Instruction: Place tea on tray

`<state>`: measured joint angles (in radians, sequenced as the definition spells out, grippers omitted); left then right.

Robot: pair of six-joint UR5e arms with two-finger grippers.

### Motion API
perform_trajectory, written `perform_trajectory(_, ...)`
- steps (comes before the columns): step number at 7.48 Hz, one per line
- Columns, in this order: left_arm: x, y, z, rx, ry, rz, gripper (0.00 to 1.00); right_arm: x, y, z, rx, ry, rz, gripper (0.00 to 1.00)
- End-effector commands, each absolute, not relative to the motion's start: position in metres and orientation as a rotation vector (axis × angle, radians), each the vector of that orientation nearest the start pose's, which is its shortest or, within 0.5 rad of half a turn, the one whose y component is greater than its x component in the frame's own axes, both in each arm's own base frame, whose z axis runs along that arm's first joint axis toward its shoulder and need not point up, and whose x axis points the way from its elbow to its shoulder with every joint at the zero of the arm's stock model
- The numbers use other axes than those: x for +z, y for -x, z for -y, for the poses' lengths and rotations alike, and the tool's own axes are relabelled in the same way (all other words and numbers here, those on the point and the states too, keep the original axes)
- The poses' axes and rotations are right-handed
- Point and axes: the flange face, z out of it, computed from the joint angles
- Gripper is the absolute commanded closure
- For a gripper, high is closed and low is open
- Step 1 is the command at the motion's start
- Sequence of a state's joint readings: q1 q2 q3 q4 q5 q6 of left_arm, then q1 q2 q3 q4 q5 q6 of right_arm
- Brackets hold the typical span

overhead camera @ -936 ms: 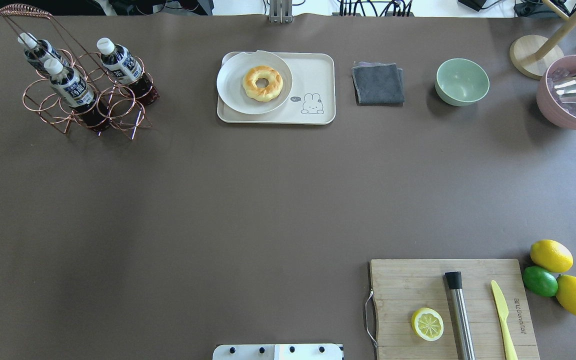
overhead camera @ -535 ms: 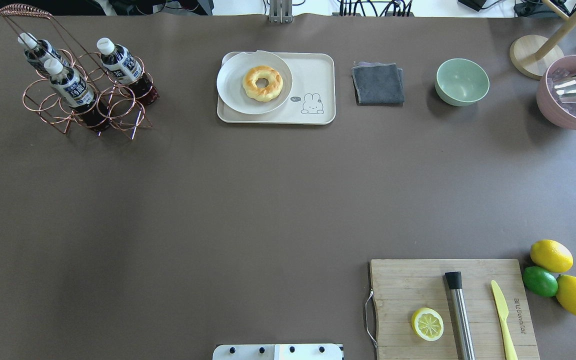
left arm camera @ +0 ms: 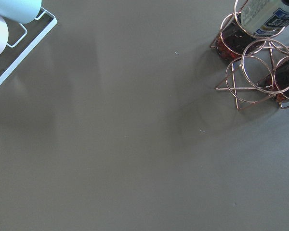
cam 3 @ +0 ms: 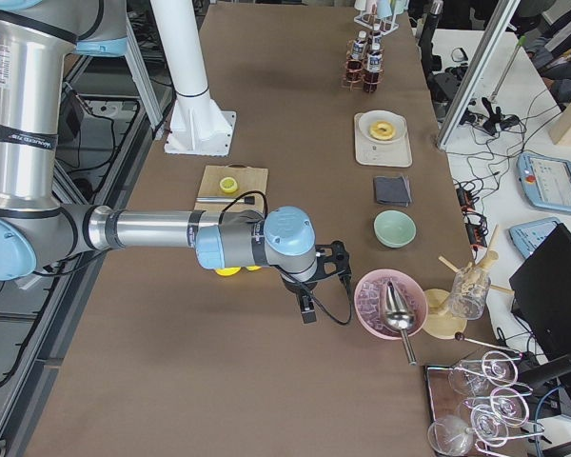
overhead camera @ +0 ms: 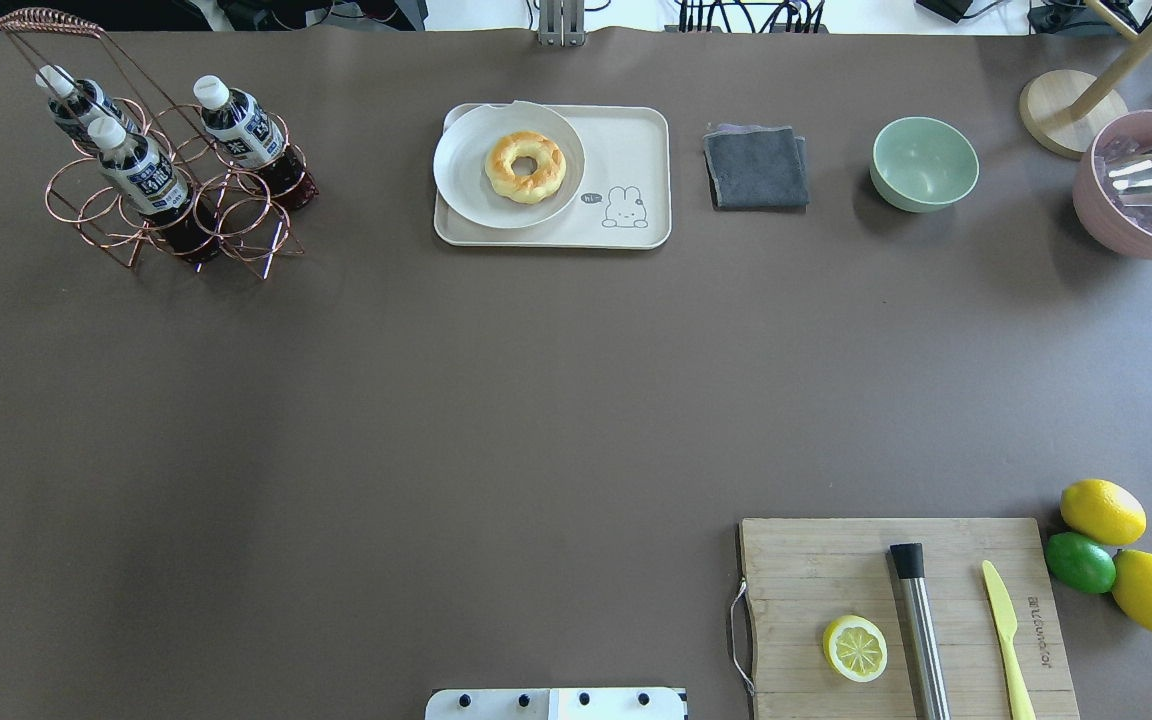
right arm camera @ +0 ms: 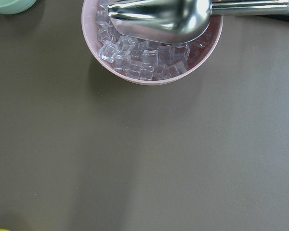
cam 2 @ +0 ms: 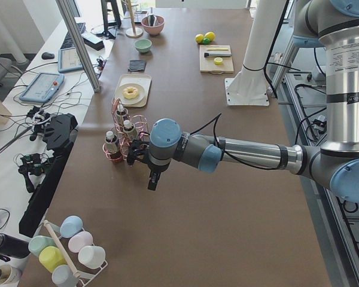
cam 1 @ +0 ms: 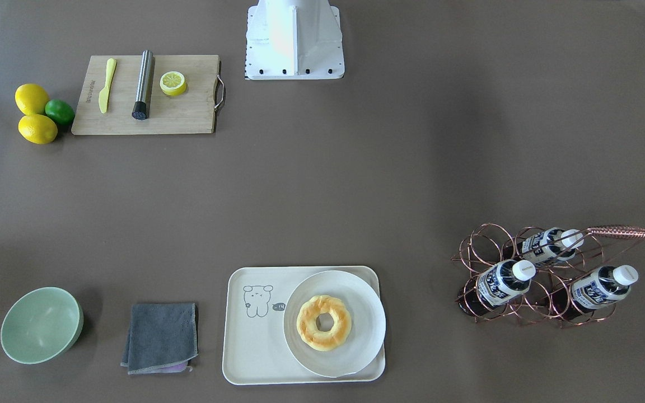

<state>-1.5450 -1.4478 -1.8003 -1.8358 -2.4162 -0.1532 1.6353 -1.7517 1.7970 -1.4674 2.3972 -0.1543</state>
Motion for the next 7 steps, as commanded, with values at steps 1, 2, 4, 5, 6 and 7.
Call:
perform_trajectory(1,0.571,0.048,0.456,0.036,-0.269,-0.855,0.04,0.615,-0.087,0.419,-0.149,-0.23,0.805,0.0)
perform_trajectory(2,0.568,0.05,0.455,0.039,-0.279,-0.853,0.04,0.616,-0.087,0.419,-0.148,-0.228,0.806,0.0)
perform_trajectory(4,0.565,0.049,0.454,0.048,-0.29,-0.861,0.05,0.616,-0.087,0.419,-0.15,-0.229,0.805,0.0)
perform_trajectory(5,0.564,0.049,0.448,0.056,-0.324,-0.863,0.03,0.616,-0.086,0.419,-0.148,-0.227,0.807,0.0)
perform_trajectory(6,0.56,0.049,0.449,0.035,-0.351,-0.866,0.03,0.616,-0.086,0.419,-0.148,-0.227,0.808,0.0)
perform_trajectory(7,0.548,0.049,0.449,0.069,-0.446,-0.871,0.03,0.618,-0.085,0.419,-0.147,-0.22,0.809,0.0)
